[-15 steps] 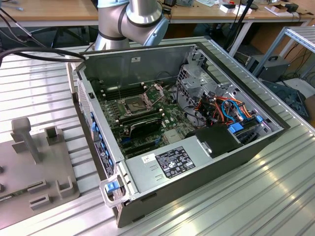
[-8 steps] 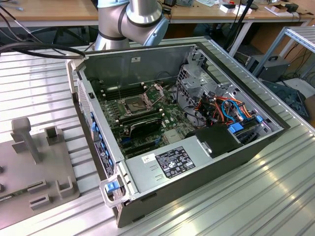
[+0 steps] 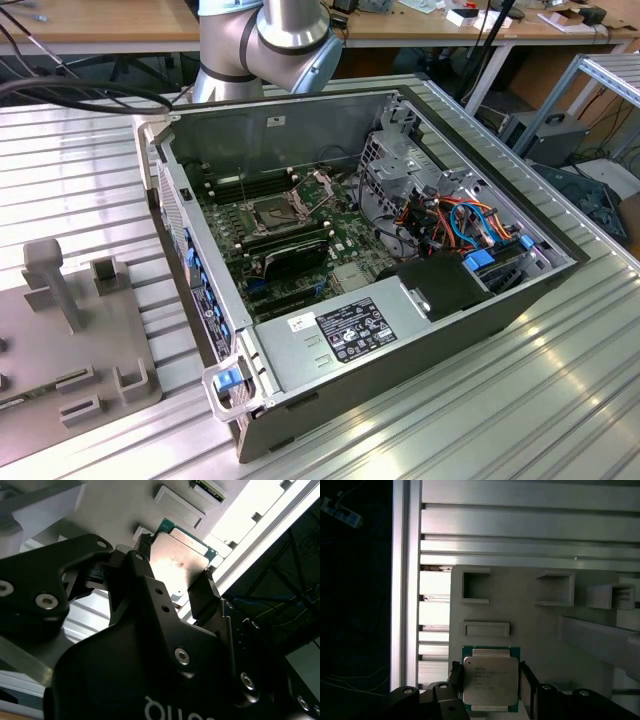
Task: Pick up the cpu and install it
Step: 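Pick up the cpu and move it towards the insertion slot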
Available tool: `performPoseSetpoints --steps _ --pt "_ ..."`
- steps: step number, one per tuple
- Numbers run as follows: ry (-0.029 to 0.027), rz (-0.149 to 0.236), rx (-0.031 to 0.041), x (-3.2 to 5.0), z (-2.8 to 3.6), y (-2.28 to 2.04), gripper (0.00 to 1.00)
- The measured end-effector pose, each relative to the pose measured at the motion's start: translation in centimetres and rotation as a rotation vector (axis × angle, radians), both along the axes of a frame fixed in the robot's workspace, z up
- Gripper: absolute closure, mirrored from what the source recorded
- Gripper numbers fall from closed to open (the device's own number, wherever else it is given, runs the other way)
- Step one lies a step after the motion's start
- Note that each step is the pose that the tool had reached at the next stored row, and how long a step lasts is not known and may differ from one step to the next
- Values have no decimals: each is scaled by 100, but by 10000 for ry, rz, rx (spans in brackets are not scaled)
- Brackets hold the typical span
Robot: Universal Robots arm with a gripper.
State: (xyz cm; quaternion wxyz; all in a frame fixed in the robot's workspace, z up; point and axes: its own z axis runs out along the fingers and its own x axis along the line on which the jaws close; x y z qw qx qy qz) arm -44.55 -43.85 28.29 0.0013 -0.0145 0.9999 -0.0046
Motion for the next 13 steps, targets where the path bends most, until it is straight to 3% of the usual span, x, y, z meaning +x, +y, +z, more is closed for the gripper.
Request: performPoseSetpoints --steps 13 --pt "3 0 2 0 32 0 45"
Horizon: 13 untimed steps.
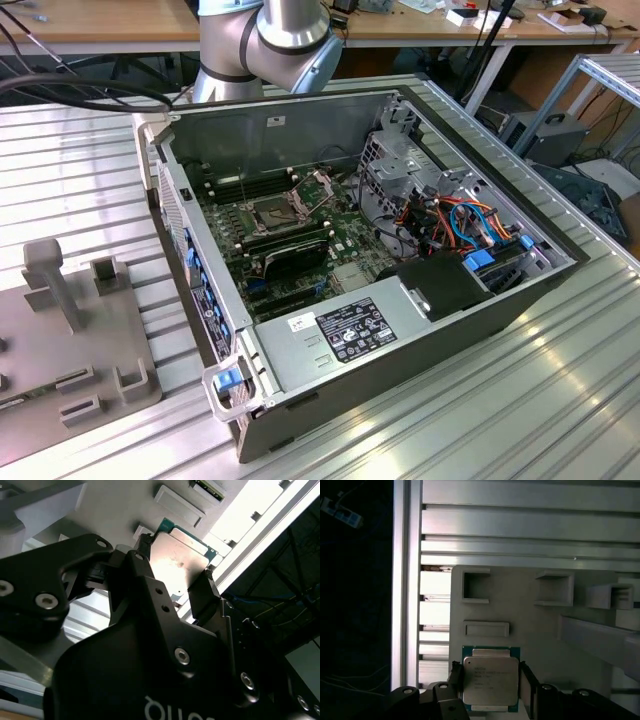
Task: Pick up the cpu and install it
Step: 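Pick up the cpu and move it towards the insertion slot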
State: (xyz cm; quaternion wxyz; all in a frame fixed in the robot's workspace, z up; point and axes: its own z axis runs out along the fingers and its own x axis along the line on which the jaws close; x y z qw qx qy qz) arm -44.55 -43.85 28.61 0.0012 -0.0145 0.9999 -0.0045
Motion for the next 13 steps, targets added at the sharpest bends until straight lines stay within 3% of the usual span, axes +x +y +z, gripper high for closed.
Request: performPoseSetpoints --steps 13 --pt "-1 0 1 0 186 0 45"
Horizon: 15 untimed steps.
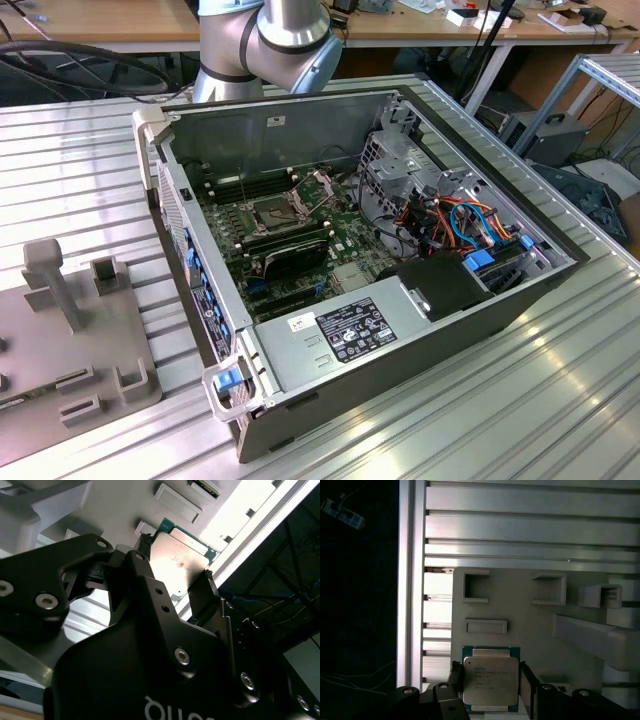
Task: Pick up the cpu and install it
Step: 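Pick up the cpu and move it towards the insertion slot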
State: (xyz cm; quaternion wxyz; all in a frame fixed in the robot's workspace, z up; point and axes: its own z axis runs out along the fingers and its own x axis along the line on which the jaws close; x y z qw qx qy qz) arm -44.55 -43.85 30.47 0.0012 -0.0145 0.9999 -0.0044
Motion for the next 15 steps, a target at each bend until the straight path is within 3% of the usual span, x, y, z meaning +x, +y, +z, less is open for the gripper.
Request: performPoseSetpoints --steps 5,15 --pt "0 0 0 0 59 0 45" --pt "0 0 0 0 94 0 45"
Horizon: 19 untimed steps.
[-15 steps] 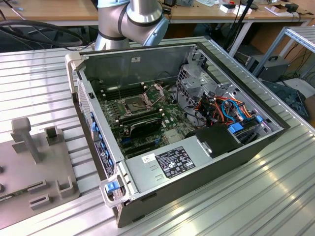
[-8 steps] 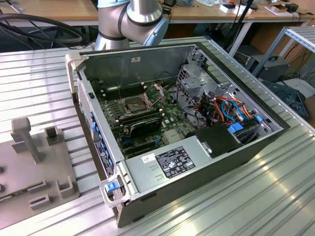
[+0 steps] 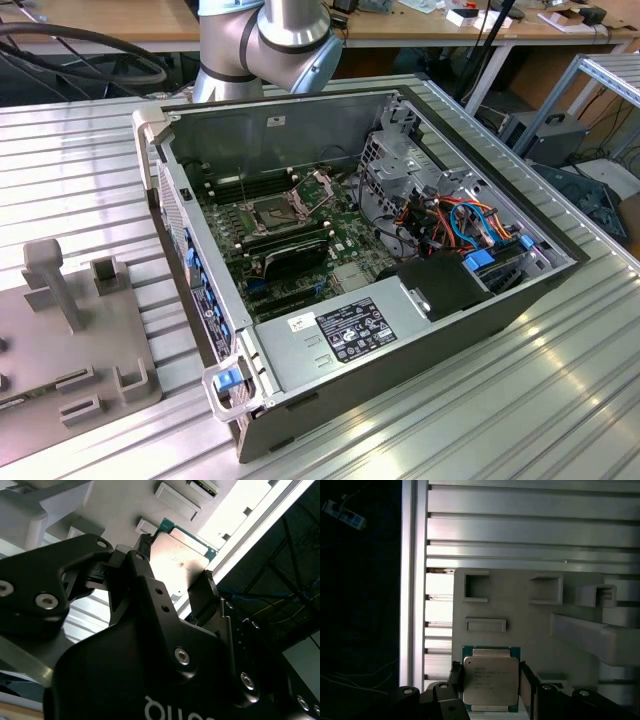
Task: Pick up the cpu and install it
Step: 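Pick up the cpu and move it towards the insertion slot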
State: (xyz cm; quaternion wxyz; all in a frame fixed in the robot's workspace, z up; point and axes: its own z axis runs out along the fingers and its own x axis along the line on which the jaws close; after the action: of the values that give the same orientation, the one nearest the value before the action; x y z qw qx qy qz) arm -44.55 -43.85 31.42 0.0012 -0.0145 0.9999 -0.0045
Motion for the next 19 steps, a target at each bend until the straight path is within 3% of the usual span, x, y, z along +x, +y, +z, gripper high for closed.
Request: performPoseSetpoints --steps 4,14,19 --pt "1 0 0 0 54 0 45" --pt "-1 0 0 0 256 0 45" --pt "-2 1 2 0 294 0 45"
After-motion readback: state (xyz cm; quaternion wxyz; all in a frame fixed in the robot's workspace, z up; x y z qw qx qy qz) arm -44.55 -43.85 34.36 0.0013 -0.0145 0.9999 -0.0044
